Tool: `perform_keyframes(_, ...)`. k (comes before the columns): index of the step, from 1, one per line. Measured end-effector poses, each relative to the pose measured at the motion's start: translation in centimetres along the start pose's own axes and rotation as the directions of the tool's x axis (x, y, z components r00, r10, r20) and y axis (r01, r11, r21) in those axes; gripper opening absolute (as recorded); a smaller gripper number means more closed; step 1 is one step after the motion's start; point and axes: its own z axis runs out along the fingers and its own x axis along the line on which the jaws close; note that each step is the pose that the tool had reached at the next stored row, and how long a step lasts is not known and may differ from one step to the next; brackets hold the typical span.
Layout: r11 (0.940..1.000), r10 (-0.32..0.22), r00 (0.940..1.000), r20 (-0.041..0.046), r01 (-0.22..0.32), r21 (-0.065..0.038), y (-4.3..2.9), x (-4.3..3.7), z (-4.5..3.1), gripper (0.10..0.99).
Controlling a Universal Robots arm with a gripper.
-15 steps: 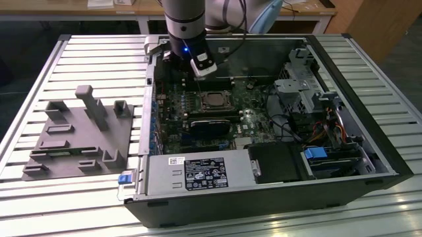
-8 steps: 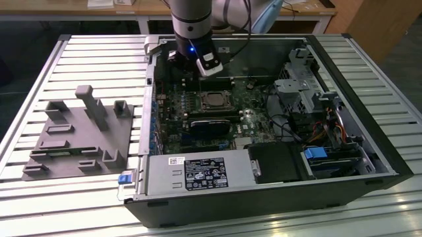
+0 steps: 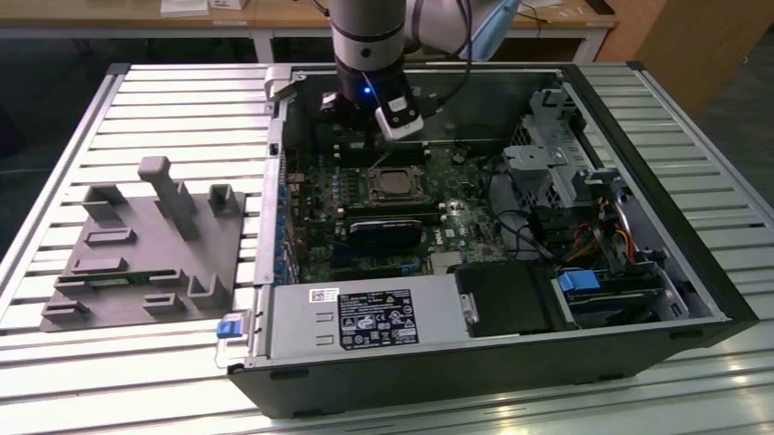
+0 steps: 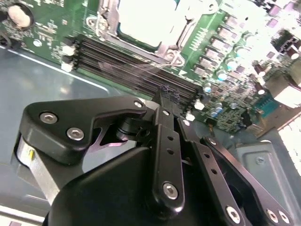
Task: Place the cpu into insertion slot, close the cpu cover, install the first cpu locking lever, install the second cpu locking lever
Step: 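Install the first cpu locking lever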
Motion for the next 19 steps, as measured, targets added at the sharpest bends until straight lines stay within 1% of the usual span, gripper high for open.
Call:
perform_keyframes(8,1.0,0.0,1.0,-0.0016,0.0,0.0,0.16,-1.2,0.07,0.102)
perform_keyframes(19,1.0,0.0,1.0,-0.0019,0.0,0.0,0.32,-2.44,0.15,0.102)
